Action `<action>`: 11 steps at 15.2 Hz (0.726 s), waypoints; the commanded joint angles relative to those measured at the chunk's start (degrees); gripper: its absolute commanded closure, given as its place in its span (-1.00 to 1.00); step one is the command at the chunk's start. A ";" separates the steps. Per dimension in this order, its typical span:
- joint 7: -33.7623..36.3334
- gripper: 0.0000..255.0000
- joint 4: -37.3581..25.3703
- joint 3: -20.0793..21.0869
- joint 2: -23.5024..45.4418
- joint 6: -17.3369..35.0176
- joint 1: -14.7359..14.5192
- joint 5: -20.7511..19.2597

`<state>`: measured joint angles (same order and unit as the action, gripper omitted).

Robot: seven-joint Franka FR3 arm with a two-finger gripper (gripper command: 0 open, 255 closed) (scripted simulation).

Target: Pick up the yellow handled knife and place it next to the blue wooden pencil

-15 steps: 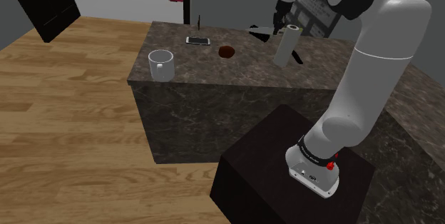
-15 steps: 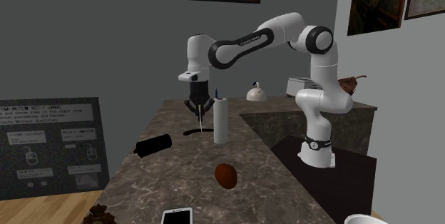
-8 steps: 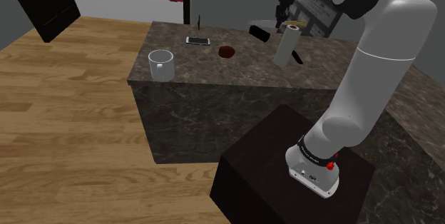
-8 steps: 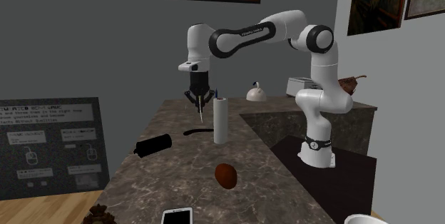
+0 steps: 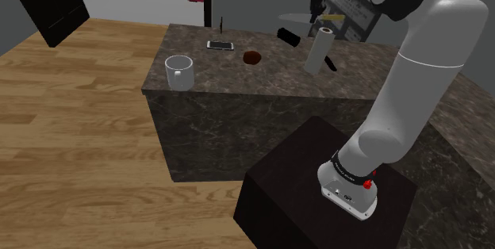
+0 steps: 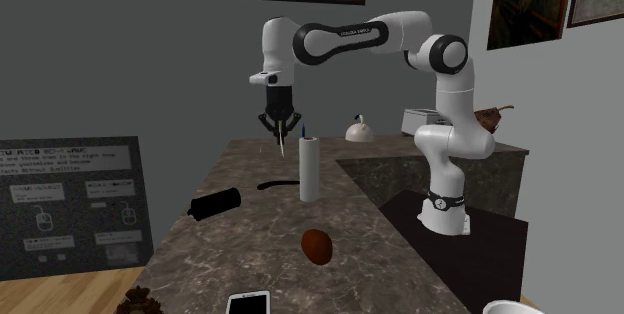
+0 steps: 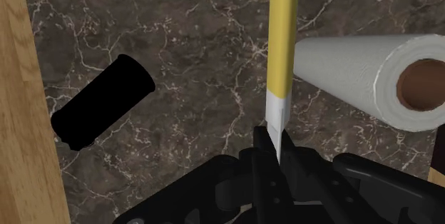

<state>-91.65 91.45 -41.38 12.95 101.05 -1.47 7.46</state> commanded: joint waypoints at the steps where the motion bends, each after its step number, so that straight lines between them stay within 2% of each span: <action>1: 0.04 1.00 -1.93 -0.02 0.22 -1.78 0.17 0.10; 8: -0.18 1.00 -8.27 -0.20 1.00 -7.48 1.02 0.56; 9: -0.18 1.00 -8.33 -0.20 1.00 -7.54 1.03 0.55; 11: -1.23 1.00 -4.60 -1.08 -2.25 -6.37 0.86 -1.45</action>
<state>-92.42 85.25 -42.06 12.14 94.24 -0.54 6.92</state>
